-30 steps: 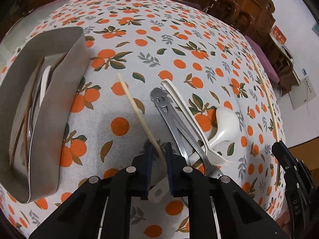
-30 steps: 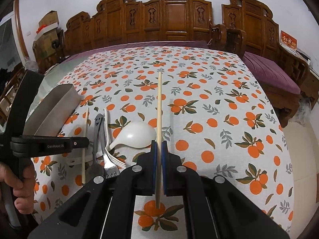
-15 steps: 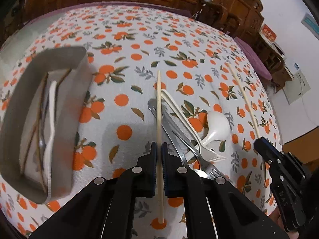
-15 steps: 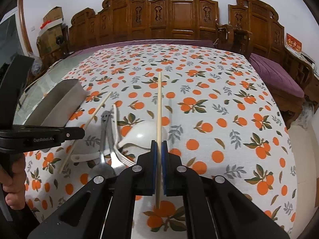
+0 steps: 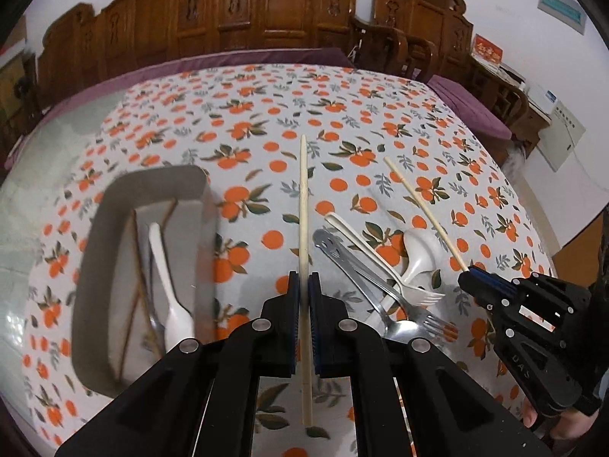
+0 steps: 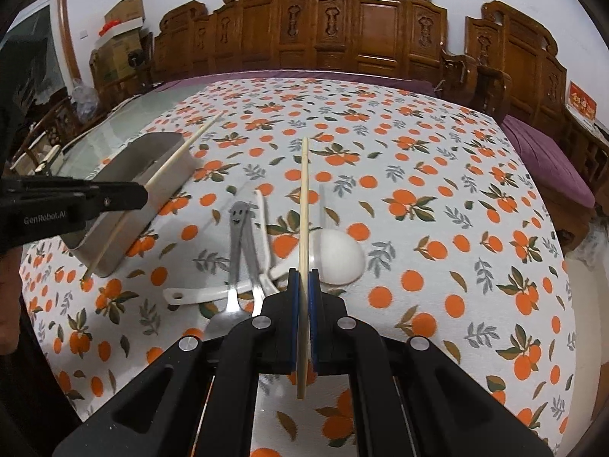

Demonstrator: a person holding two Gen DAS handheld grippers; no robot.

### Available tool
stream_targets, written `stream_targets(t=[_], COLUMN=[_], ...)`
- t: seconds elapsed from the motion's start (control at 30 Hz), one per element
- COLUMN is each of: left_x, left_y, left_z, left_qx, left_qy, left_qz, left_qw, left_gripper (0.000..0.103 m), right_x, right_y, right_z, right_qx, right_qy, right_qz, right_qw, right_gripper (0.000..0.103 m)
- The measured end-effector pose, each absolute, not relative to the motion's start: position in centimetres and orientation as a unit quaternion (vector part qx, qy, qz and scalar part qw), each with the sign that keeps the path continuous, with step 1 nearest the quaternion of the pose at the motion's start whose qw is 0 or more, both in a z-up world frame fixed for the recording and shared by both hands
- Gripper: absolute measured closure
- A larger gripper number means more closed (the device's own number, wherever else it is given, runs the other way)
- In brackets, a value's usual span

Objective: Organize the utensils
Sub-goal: 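Carry the chopstick into the tray and open the left tool while the right tool carries its chopstick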

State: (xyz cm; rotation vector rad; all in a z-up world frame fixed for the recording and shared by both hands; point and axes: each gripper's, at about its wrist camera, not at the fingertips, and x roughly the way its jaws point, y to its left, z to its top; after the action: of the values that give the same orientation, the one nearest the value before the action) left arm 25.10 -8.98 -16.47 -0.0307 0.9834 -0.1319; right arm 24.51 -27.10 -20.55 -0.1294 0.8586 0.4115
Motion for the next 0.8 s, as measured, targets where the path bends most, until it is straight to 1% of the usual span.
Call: stream_targets(t=[0.4,0.8], left_x=[24.8,25.1], left_y=[-5.6,-0.3], left_z=[-14.5,-14.2], left_qx=[0.014,0.006], left_qy=[0.447,0.43], left_qz=[-0.067,-0.058], left_qw=[0.892,0.901], left_gripper=[0.099,0.099], right_x=[23.8,23.7], right_y=[-24.1,-22.8], right_z=[-20.4,-20.6], right_qx=[-0.085,-0.079], right_qy=[0.411,0.417], right_qz=[0.227,0.243], right_qw=[0.879,0.872], right_gripper=[0.097,0.097])
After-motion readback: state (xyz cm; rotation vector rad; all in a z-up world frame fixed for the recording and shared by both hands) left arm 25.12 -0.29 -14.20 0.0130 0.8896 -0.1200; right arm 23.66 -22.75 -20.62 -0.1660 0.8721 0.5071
